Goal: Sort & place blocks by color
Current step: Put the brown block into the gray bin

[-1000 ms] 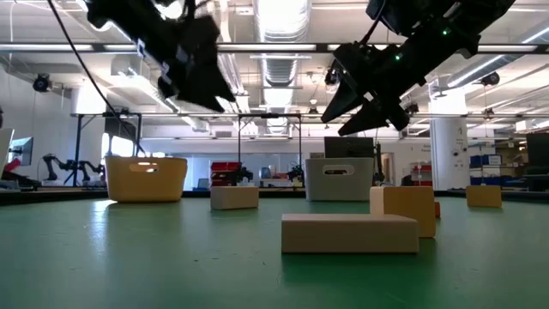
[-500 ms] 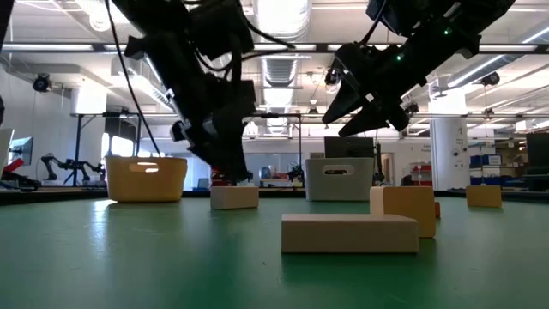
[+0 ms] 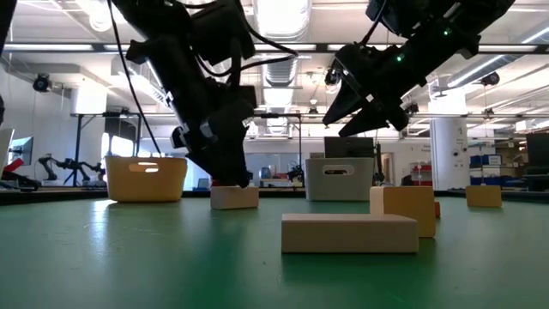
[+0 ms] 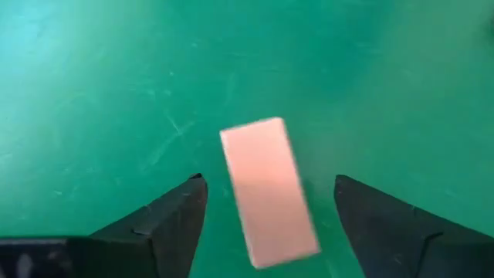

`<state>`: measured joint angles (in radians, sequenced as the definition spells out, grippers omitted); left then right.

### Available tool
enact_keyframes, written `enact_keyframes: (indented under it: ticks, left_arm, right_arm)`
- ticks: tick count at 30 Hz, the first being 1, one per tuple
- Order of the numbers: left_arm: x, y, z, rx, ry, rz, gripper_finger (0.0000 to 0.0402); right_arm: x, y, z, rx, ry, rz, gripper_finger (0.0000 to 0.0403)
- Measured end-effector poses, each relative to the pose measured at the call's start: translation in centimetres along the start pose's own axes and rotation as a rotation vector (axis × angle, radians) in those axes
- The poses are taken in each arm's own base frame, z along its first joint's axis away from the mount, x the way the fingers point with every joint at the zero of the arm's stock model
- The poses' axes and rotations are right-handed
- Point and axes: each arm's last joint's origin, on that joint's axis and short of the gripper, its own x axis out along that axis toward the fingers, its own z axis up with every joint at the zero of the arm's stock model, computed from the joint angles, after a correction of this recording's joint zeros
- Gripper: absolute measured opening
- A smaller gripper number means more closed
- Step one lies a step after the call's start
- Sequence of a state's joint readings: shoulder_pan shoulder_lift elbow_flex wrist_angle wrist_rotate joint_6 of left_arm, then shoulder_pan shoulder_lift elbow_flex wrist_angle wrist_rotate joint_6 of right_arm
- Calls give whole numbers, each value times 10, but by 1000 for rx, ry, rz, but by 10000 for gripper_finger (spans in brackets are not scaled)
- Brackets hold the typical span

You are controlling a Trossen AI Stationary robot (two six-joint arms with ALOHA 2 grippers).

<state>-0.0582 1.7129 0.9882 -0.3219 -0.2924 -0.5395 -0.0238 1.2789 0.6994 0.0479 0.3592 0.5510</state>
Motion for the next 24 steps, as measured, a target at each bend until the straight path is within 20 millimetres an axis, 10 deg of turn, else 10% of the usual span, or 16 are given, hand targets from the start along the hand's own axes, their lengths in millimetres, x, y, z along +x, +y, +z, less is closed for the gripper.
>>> enact_keyframes:
  ticks: [9,19,24]
  left_arm:
    - [13,5,-9,1,-32,49,270]
    - [18,4,-12,54,-6,51,122]
    - [4,-2,2,160,-138,-8,113]
  right_arm:
    - [0,0,0,-5,0,0,249]
    - [-3,8,-3,-86,-10,35,249]
    - [-11,28,-9,-268,-85,137,249]
